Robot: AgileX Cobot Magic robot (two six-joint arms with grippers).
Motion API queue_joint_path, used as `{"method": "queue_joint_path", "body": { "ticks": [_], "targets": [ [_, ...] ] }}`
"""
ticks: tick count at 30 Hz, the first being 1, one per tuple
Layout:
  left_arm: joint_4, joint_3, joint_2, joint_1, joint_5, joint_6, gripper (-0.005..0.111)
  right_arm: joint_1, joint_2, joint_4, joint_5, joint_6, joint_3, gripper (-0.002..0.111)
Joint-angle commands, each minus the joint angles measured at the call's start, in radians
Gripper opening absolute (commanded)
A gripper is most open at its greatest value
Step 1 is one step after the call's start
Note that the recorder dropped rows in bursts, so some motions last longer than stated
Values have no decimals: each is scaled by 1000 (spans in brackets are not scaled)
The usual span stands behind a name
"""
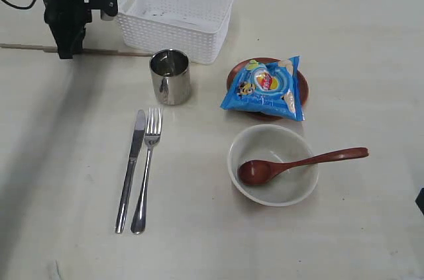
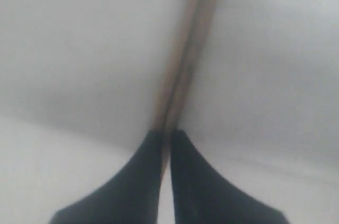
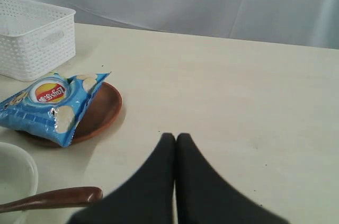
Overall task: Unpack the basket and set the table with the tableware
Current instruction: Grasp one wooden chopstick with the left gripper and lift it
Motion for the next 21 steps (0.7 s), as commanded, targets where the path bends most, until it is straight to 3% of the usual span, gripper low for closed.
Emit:
{"method": "queue_joint_path", "body": {
  "ticks": [1, 12, 18, 21],
  "targets": [
    [-60, 24, 45, 3, 89, -1, 0, -5, -6, -5, -2, 2, 2, -1],
    [-86, 29, 42, 3, 133, -50, 0, -5, -6, -5, -2, 2, 2, -1],
    [-116, 164, 11, 1, 133, -45, 0, -5, -6, -5, -2, 2, 2, -1],
    [-36, 267, -38, 3, 133, -43, 0, -5, -6, -5, -2, 2, 2, -1]
  ]
}}
